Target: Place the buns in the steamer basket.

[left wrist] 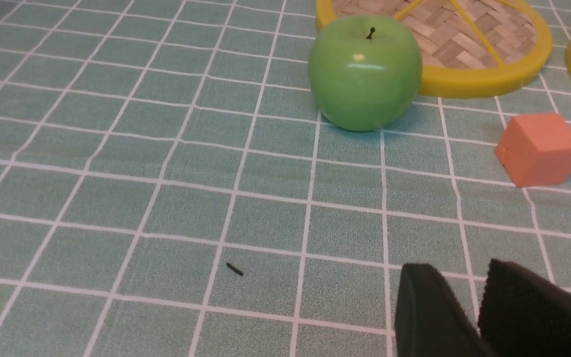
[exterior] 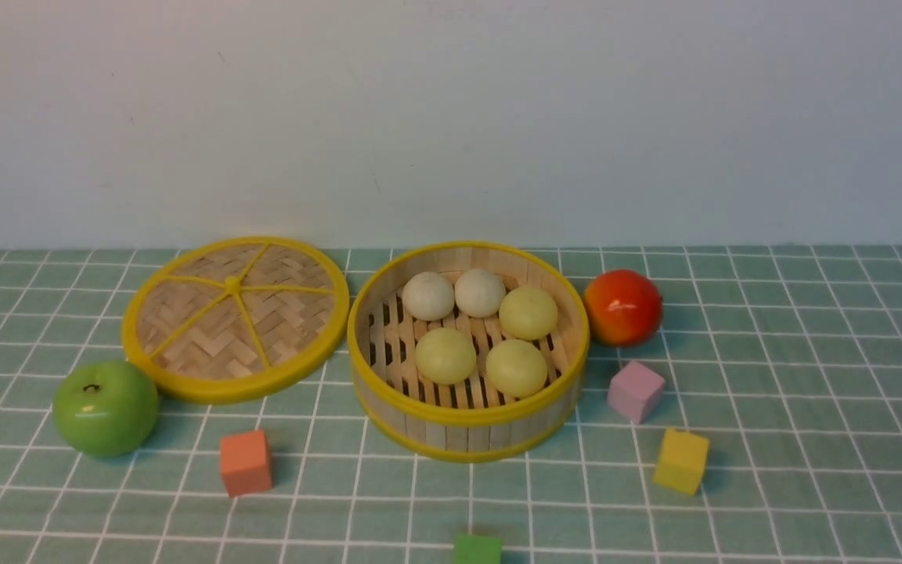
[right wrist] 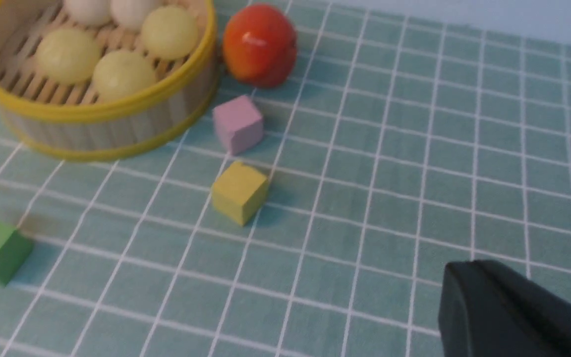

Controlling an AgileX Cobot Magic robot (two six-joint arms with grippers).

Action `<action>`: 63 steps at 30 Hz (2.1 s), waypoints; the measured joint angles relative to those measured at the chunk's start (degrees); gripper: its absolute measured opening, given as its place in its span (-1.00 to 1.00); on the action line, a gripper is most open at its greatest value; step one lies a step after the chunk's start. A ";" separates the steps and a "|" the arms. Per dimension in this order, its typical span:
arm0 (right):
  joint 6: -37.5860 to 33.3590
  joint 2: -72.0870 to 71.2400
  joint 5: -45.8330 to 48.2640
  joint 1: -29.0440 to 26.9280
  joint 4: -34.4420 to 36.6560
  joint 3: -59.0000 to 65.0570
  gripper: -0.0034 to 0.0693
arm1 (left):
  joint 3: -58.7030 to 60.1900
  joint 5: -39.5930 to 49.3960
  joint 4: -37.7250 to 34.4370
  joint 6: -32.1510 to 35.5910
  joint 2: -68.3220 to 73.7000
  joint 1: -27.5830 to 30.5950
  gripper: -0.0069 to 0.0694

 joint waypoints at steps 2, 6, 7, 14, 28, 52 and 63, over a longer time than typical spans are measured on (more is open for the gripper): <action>0.00 -6.60 -6.20 -3.07 -1.02 7.89 -0.90 | 0.00 0.00 0.00 0.00 0.00 0.00 -0.30; 0.00 -15.96 -12.35 -6.38 -2.18 19.64 -0.89 | 0.00 0.00 0.00 0.00 0.00 0.00 -0.29; 0.00 -18.14 -13.38 -7.36 -2.44 22.55 -0.88 | 0.00 0.00 0.00 0.00 0.00 0.00 -0.29; 0.00 -21.23 -16.30 -10.84 -2.76 29.70 -0.87 | 0.00 -0.02 0.05 0.00 0.00 0.00 -0.26; 0.00 -21.23 -16.95 -10.96 -2.94 29.84 -0.83 | 0.00 -0.02 0.05 0.00 0.00 0.00 -0.24; 0.00 -21.23 -16.95 -10.96 -2.94 29.84 -0.74 | 0.00 -0.02 0.05 0.00 0.00 0.00 -0.20; 0.00 -21.23 -16.95 -10.96 -2.94 29.84 -0.72 | 0.00 -0.02 0.05 0.00 0.00 0.00 -0.19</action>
